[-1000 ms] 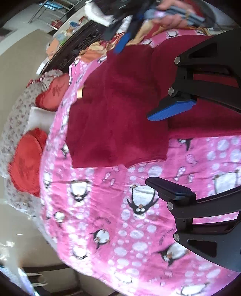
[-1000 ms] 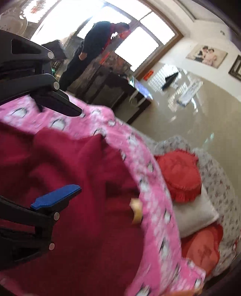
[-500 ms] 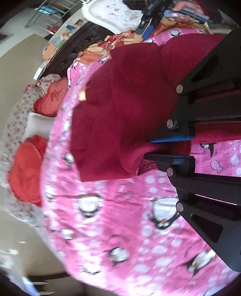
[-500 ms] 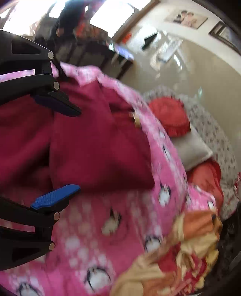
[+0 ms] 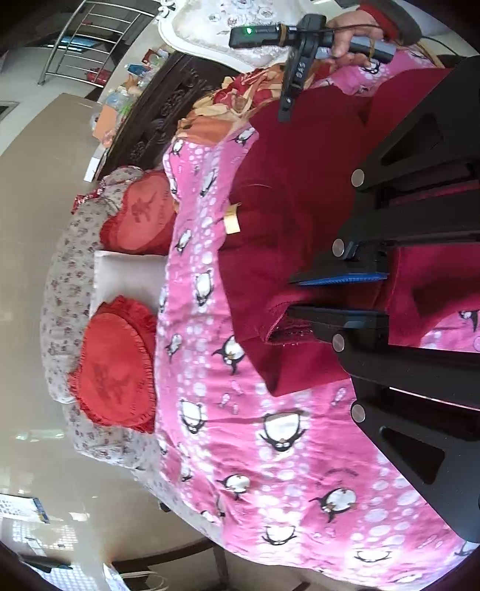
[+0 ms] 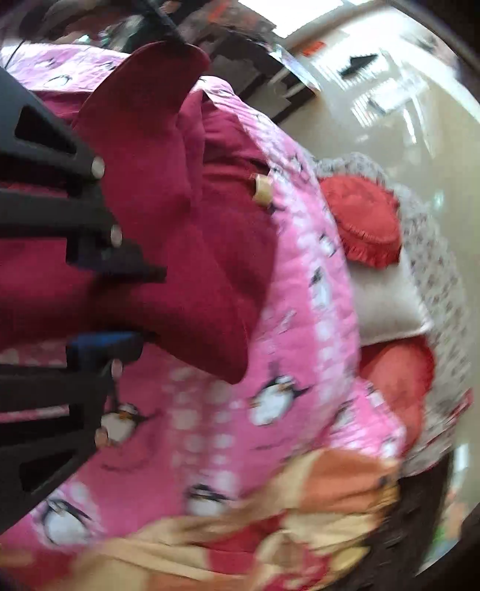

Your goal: Fold small clothes

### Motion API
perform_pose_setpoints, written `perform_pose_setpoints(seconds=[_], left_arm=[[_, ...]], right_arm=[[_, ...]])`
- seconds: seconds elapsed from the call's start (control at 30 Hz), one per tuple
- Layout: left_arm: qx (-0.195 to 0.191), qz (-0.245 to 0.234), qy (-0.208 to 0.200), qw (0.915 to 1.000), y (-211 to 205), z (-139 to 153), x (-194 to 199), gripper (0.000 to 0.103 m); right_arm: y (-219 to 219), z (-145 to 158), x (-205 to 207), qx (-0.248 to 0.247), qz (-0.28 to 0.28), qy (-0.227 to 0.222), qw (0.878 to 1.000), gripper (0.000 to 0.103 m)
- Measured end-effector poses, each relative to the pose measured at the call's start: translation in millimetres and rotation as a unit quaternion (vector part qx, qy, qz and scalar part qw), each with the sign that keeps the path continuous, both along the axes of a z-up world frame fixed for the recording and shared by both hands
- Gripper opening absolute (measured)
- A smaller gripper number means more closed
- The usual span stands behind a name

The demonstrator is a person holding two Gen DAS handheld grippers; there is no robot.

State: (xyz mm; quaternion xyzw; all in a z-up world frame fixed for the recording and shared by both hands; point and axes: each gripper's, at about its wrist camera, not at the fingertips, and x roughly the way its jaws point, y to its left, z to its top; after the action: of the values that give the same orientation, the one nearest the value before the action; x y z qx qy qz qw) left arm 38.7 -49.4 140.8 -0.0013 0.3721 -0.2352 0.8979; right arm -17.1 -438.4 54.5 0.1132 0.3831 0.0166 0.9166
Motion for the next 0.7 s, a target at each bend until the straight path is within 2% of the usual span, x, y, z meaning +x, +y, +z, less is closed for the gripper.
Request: perform_pose_setpoints(seconds=[0.07, 0.13, 0.2, 0.27, 0.3, 0.33, 0.37, 0.47, 0.53, 0.57, 0.6, 0.67, 0.7], left_arm=[[0.016, 0.003, 0.004, 0.9999, -2, -12, 2, 0.009], [0.031, 0.011, 0.037, 0.9988, -4, -37, 8, 0.009], [0.043, 0.026, 0.074, 0.9959, -5, -68, 14, 0.009], [0.047, 0.033, 0.098, 0.9936, -4, -86, 17, 0.009], [0.045, 0.033, 0.101, 0.9933, -3, -90, 16, 0.009], [0.043, 0.033, 0.098, 0.9937, -2, -89, 14, 0.009], [0.045, 0.033, 0.093, 0.9941, -1, -86, 12, 0.009], [0.052, 0.034, 0.079, 0.9949, 0, -73, 5, 0.012], [0.051, 0.038, 0.07, 0.9955, 2, -66, 3, 0.022], [0.053, 0.041, 0.068, 0.9954, 0, -63, 2, 0.027], [0.054, 0.042, 0.069, 0.9953, -1, -65, 0, 0.038], [0.057, 0.039, 0.073, 0.995, -2, -70, -2, 0.042], [0.062, 0.04, 0.078, 0.9942, -4, -75, -2, 0.042]], right_arm=[[-4, 6, -5, -0.024, -0.017, -0.017, 0.999, 0.018], [-11, -4, -2, -0.026, -0.029, -0.003, 0.999, 0.018], [-20, -25, 8, -0.01, -0.045, 0.022, 0.999, 0.019], [-28, -32, 7, 0.011, -0.058, 0.017, 0.998, 0.021], [-33, -30, 3, 0.025, -0.068, 0.011, 0.997, 0.026], [-35, -26, -2, 0.025, -0.079, 0.011, 0.997, 0.03], [-36, -19, -8, 0.018, -0.086, 0.007, 0.996, 0.03], [-28, -2, -25, 0.023, -0.065, 0.001, 0.998, 0.034], [-17, 0, -30, 0.024, -0.046, 0.013, 0.999, 0.056], [-13, -2, -33, 0.023, -0.041, 0.021, 0.999, 0.058], [-5, -4, -37, 0.023, -0.03, 0.026, 0.999, 0.058], [6, -7, -41, 0.011, -0.01, 0.025, 1.0, 0.058], [15, -9, -43, -0.014, -0.004, 0.026, 1.0, 0.055]])
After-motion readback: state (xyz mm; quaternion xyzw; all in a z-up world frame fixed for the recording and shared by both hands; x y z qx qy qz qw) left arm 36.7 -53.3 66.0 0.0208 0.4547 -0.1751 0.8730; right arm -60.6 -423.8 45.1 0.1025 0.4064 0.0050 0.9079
